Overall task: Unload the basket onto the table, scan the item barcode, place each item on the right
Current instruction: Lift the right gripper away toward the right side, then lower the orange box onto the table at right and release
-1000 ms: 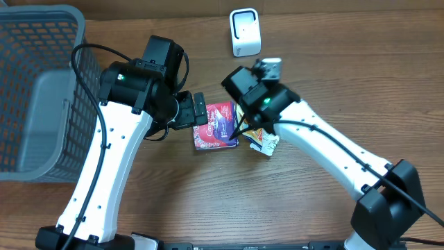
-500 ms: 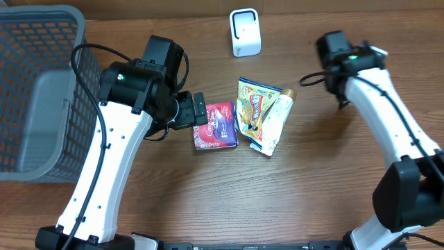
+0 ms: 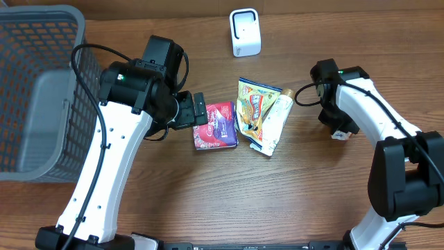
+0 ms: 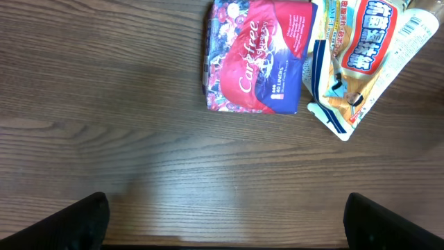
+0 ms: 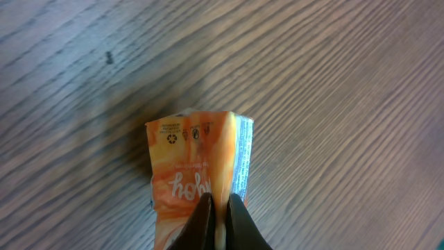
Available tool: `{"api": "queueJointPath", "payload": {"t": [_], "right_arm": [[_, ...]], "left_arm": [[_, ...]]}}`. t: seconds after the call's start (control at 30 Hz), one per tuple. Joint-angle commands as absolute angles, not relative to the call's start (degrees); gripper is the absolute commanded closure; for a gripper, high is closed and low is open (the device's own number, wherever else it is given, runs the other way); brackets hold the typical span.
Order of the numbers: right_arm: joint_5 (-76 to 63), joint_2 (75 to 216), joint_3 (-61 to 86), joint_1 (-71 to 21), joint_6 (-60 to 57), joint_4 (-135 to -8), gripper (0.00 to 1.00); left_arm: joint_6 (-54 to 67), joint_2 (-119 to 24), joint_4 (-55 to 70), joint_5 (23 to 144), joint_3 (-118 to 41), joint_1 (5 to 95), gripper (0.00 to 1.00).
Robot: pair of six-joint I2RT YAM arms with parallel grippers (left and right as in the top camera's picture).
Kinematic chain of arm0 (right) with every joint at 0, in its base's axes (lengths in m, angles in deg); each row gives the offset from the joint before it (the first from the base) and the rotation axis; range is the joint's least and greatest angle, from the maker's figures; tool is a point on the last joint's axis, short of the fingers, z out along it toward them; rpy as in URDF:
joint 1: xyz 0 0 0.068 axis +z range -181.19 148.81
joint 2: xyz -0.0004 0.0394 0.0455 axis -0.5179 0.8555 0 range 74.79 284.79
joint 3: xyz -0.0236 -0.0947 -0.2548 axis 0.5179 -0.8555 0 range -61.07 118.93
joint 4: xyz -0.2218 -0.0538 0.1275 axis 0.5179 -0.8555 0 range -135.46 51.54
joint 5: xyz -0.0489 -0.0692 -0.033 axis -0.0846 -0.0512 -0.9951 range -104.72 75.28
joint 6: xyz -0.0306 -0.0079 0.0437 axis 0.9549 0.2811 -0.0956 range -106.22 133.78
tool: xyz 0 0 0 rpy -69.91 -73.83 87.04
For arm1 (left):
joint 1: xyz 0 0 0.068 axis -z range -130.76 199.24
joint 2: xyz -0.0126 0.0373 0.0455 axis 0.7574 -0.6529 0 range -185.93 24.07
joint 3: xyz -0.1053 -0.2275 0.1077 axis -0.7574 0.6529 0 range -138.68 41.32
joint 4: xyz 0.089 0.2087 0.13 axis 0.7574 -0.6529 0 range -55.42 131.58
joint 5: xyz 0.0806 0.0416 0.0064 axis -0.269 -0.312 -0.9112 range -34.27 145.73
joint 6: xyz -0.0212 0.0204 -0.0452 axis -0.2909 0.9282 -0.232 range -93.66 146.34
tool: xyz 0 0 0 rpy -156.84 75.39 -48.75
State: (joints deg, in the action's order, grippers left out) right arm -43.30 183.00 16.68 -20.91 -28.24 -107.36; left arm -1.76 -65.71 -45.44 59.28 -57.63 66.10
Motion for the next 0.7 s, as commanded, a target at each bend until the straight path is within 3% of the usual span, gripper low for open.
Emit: {"api": "queueJointPath", "payload": {"t": [0.0,0.27,0.43,0.67], "right_arm": [[-42.8,182.6,16.7,-20.6,-28.9,-107.4,0.96],[-42.9,184.2,13.4,-20.6,-29.7,-108.0,0.96],[-41.3,186.1,13.4,-20.4,-29.7,-109.1,0.86],[-38.6,186.1,13.7,-17.8,-29.3,-107.9,0.8]], "left_arm": [[-0.9,-65.1,-45.3,58.5,-58.4,66.0,0.0],[-0.9,-65.1,-45.3,58.5,-58.4,66.0,0.0],[-0.9,-65.1,-45.3,58.5,-58.4,66.0,0.0],[-0.9,-65.1,-45.3,58.5,-58.4,66.0,0.0]]}}
